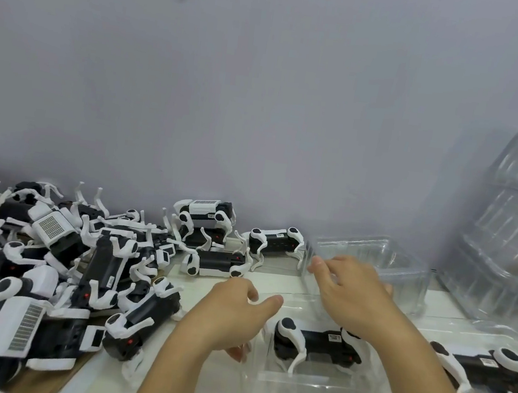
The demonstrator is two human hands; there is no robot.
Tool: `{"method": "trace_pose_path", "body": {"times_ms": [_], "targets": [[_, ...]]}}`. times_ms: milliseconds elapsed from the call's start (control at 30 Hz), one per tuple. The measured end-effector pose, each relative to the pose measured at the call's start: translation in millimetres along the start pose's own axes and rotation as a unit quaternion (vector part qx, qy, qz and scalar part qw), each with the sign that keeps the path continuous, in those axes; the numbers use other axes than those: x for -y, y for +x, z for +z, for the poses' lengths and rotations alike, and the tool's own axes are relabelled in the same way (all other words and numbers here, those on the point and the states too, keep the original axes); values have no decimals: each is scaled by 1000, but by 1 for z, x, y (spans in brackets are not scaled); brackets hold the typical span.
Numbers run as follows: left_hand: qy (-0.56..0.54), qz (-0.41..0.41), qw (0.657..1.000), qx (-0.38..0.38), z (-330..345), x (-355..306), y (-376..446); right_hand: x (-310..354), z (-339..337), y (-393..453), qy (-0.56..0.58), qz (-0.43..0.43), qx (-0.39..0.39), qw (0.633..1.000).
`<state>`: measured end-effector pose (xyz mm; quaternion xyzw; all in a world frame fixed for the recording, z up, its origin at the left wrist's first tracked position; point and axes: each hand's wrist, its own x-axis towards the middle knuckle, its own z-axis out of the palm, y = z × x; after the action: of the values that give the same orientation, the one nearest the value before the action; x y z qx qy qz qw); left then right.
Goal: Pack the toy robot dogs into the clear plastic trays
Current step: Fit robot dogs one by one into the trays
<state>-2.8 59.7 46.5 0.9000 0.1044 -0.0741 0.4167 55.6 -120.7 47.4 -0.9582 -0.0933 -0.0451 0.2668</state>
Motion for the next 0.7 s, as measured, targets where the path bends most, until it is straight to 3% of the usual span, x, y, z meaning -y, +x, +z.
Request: {"method": "trace_pose_path", "body": {"times_ms": [400,567,700], "targets": [[116,51,992,-29,24,-18,-5,3,-6,0,48,-15,-24,998],[-24,60,998,0,30,-27,-8,1,-10,0,80,-26,-36,996],[-72,77,994,37,43,-34,-11,2,-10,-1,115,-31,-44,992]]}}
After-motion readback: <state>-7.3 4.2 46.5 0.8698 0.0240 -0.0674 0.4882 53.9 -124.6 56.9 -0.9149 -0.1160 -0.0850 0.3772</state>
